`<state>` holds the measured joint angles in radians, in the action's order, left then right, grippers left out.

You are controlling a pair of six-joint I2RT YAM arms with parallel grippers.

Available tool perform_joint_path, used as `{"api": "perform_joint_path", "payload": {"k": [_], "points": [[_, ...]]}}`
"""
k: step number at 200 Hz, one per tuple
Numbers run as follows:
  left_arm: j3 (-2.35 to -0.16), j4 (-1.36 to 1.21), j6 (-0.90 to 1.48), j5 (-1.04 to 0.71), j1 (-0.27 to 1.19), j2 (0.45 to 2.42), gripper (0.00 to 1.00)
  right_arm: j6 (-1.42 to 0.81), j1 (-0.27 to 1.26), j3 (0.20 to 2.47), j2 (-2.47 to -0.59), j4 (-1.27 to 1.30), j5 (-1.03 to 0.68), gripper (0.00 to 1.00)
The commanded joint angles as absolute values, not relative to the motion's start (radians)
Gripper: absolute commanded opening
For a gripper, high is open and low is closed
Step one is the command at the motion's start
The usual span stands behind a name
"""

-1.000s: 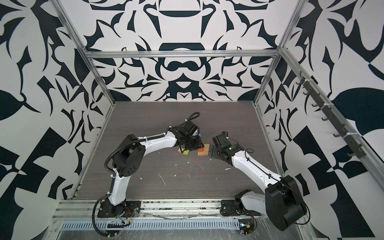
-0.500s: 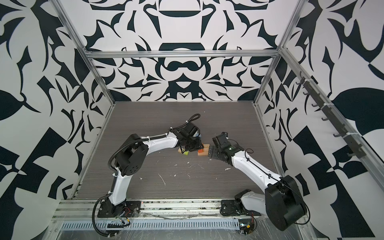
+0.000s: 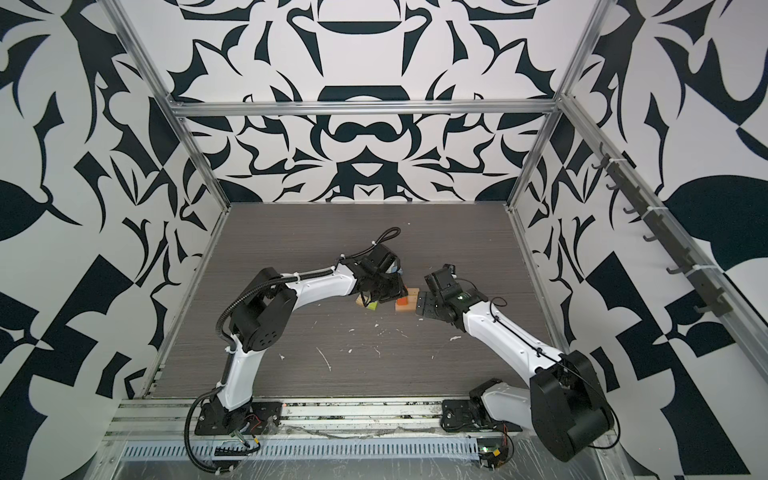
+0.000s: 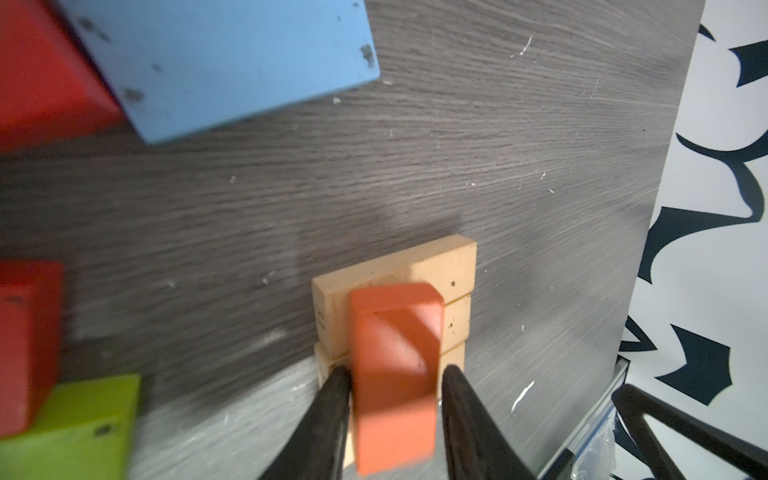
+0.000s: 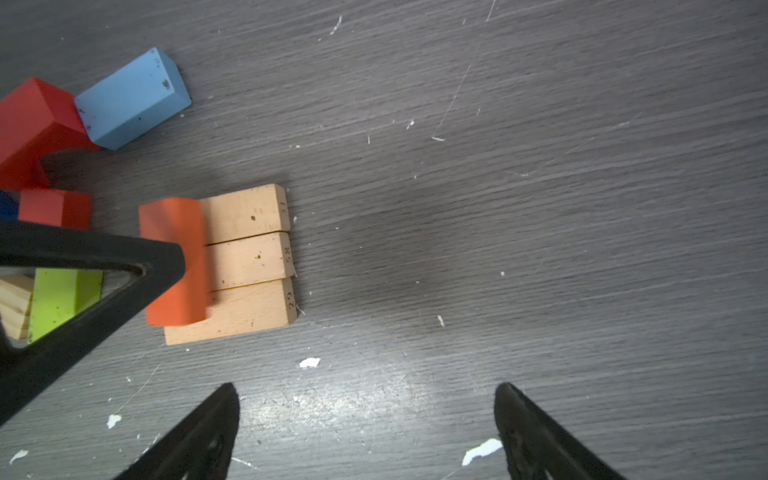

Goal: Build the wood block tower
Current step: 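Lower the orange block onto the wood bars with the left gripper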

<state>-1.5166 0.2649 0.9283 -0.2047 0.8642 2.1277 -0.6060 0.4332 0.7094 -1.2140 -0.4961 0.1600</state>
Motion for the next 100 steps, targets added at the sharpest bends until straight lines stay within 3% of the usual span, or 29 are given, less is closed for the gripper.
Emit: {"api": "perform_joint_path", "payload": {"k": [1,100], "points": [[-1.52,0.261,0.943,-0.199,0.871,2.14,0.41,-0.607,0.429,0.706,-1.209,-0.486,0.161,0.98],[-1.548,0.335,0.889,-0.176,0.871,2.051,0.52,-0.583,0.429,0.759,-1.231,-0.508,0.144,0.98]]}}
